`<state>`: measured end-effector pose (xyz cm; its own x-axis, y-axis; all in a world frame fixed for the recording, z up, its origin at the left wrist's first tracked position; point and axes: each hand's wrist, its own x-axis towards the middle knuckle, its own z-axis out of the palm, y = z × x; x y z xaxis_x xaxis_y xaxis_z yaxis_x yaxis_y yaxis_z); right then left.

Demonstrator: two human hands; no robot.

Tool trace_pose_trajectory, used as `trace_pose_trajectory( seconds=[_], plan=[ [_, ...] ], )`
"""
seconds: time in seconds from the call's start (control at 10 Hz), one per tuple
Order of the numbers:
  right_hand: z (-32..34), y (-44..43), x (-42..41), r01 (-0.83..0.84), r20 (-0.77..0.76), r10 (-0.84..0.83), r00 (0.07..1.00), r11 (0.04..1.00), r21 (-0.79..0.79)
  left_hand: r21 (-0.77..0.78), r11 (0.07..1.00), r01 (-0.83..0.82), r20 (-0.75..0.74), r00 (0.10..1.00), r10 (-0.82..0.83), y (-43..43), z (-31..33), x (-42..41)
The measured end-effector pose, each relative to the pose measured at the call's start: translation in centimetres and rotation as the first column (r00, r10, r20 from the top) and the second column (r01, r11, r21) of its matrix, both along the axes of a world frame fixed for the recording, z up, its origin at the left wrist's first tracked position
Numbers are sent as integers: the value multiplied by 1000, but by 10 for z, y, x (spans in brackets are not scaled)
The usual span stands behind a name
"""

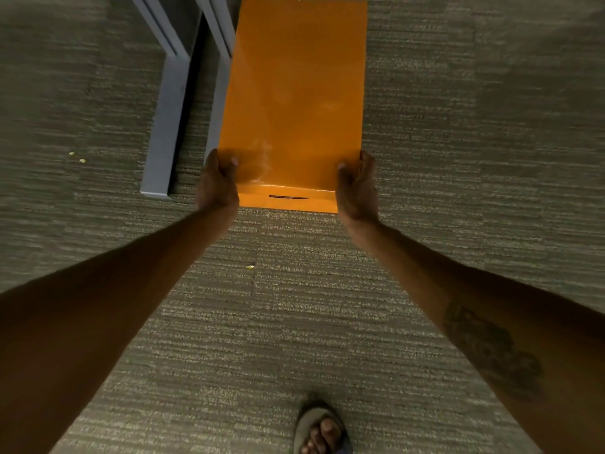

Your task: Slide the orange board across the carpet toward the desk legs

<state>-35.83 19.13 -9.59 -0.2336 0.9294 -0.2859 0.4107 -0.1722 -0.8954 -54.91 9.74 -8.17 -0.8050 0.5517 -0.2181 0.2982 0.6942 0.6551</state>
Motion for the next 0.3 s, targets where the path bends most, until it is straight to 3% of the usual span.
trace_pose_trajectory(
  seconds=[0.1, 0.2, 0.3],
  plan=[
    [2, -3, -1, -30, 102, 24, 994, 998, 57, -102, 995, -1, -120, 993, -12, 0, 3, 5],
    [8, -13, 1, -83, 208, 34, 977, 970, 231, -186, 978, 90, -332, 932, -149, -12, 1, 26],
    [14, -21, 17, -213, 399, 72, 914, 922, 322, -192, 961, 197, -431, 863, -263, -22, 2, 54]
  ],
)
